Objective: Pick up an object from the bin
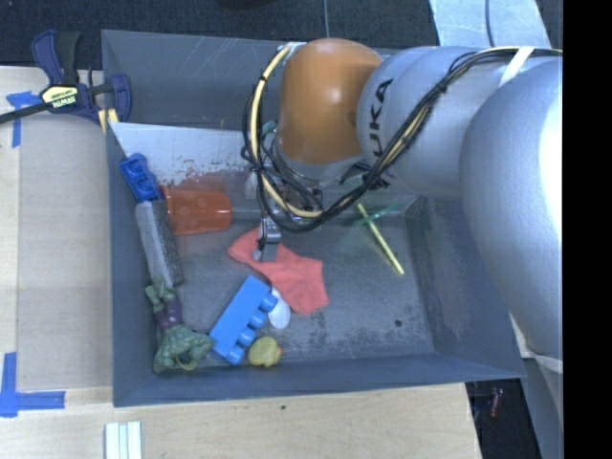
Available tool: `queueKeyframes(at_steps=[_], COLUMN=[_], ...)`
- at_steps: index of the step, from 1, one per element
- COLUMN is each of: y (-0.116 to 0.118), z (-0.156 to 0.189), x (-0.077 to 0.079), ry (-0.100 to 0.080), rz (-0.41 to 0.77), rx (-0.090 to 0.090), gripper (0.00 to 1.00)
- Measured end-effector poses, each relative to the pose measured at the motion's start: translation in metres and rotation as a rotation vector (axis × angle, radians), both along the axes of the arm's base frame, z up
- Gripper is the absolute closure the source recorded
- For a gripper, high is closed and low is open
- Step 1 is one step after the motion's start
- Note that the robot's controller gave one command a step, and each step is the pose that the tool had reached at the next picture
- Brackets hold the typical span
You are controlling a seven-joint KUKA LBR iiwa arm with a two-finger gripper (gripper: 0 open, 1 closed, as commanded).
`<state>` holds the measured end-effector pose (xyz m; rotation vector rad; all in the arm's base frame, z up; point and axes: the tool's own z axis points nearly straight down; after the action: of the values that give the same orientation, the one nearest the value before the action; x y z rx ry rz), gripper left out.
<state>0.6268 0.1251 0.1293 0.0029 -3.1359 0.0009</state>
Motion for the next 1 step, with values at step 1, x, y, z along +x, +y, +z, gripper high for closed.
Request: queueKeyframes(at_steps=[1], y=[-0.0003], z=[0.0052], x=[0.0021], ry=[-0.008], rz=[-0.002], rx=[0.001], gripper=[0.0])
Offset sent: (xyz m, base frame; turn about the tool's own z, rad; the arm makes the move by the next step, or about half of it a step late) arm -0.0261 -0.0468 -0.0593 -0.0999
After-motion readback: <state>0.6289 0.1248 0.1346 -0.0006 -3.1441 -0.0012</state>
